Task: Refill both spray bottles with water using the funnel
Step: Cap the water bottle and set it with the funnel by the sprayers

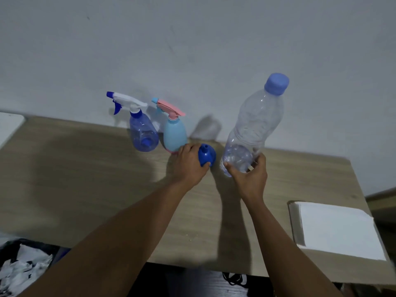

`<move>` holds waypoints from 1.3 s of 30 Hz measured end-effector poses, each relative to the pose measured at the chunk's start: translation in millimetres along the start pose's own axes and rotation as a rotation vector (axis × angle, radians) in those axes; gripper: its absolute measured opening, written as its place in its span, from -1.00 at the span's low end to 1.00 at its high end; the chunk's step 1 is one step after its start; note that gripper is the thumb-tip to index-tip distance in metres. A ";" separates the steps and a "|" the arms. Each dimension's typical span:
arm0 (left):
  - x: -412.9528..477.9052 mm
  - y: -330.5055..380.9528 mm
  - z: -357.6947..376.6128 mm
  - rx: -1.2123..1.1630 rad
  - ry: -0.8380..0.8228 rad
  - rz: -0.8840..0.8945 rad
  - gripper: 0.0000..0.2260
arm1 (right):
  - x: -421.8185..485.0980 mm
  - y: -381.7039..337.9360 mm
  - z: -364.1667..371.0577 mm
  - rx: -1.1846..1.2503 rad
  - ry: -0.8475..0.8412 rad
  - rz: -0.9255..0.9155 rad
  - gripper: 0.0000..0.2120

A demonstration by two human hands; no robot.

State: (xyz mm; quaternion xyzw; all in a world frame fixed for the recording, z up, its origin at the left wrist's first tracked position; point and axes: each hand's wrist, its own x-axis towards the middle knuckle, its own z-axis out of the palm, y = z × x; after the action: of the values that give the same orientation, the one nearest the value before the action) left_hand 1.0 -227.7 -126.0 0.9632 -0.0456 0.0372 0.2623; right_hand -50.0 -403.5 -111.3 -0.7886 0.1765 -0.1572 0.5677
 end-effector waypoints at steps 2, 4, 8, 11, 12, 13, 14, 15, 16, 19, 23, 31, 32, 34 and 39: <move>1.8 -1.5 10.9 0.029 0.003 -0.025 -0.50 | 7.4 3.3 5.5 0.007 0.001 0.009 -0.33; 1.9 -2.6 18.3 0.040 0.004 -0.044 -0.50 | 11.3 5.3 8.7 0.020 0.001 0.000 -0.33; 5.1 -6.8 26.2 0.037 0.021 -0.065 -0.52 | 15.6 8.4 13.6 0.046 -0.013 0.011 -0.28; 3.3 -8.7 29.8 0.029 0.057 -0.047 -0.50 | 16.2 4.2 15.0 0.093 -0.030 -0.005 -0.26; 0.1 -9.8 31.4 0.001 0.085 -0.051 -0.48 | 15.2 3.6 14.7 0.118 -0.024 -0.005 -0.24; -4.7 -10.6 32.8 -0.033 0.119 -0.060 -0.47 | 13.9 3.9 14.1 0.145 -0.022 -0.004 -0.21; -10.8 -10.5 33.7 -0.049 0.149 -0.063 -0.48 | 12.4 4.0 13.3 0.155 -0.013 -0.003 -0.18; -17.5 -9.9 34.4 -0.025 0.168 -0.045 -0.51 | 10.9 3.8 12.7 0.137 0.003 -0.004 -0.15; -24.0 -9.1 35.7 0.029 0.167 -0.006 -0.55 | 10.0 4.3 12.0 0.101 0.017 -0.010 -0.14; -34.3 -7.5 39.8 0.210 0.036 0.091 -0.51 | 10.9 6.5 13.4 0.063 0.014 -0.013 -0.19; -24.9 -12.9 41.3 0.266 -0.062 0.075 -0.43 | 16.4 5.4 21.1 0.083 0.008 -0.015 -0.21; -8.4 -20.1 38.6 0.282 -0.064 0.096 -0.41 | 31.2 4.9 37.8 0.083 -0.016 -0.030 -0.22; -8.0 -20.1 38.7 0.285 -0.062 0.100 -0.41 | 33.0 5.2 39.1 0.076 -0.023 -0.037 -0.22; -7.1 -19.6 38.1 0.284 -0.071 0.101 -0.42 | 36.0 4.3 41.6 0.058 -0.038 -0.046 -0.20; -9.3 -19.8 33.6 0.262 -0.093 0.120 -0.42 | 33.3 2.5 38.2 0.076 -0.061 -0.018 -0.07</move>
State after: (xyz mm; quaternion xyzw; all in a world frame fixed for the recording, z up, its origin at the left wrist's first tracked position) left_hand -4.4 -227.1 -165.7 0.9854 -0.1097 0.0139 0.1293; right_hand -3.6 -387.4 -123.7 -0.7725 0.1458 -0.1446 0.6009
